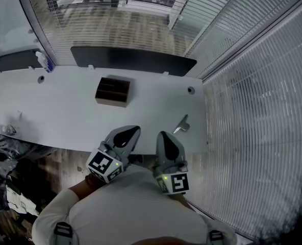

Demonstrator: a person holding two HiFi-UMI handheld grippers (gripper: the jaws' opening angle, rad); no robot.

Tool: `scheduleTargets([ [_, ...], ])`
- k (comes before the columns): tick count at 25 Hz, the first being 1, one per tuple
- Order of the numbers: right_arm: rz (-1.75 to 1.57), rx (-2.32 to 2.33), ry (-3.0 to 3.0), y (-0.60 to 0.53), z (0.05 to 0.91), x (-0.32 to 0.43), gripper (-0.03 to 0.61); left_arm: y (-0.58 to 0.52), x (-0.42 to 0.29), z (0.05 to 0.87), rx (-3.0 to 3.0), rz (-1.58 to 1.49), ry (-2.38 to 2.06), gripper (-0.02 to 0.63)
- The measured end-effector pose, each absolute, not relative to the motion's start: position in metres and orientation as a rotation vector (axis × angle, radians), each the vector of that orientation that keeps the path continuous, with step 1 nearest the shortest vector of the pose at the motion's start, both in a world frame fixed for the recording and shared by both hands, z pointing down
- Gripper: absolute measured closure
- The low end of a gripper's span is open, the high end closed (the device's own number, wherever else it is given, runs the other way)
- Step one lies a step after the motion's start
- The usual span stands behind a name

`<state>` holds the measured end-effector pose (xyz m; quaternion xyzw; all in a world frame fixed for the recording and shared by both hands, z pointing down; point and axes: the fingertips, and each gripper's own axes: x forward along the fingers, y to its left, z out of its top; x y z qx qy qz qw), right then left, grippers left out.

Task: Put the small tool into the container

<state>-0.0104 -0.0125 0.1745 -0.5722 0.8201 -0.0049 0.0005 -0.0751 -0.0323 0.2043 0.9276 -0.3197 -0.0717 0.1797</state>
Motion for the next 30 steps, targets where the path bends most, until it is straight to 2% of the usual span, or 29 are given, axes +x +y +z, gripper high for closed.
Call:
scheduleTargets([
  [13,-0.014,-1.883,2.42,0.003,0.164,0.072,0.578,-0.019,0.004,0.192,2.696,-0.167,-0.809,0.611],
  [30,-0.074,-1.879,2.446,-0.002,0.173,0.086,0.578,-0.026,0.016,0.193,2.669,-0.101,-0.831,0.611],
])
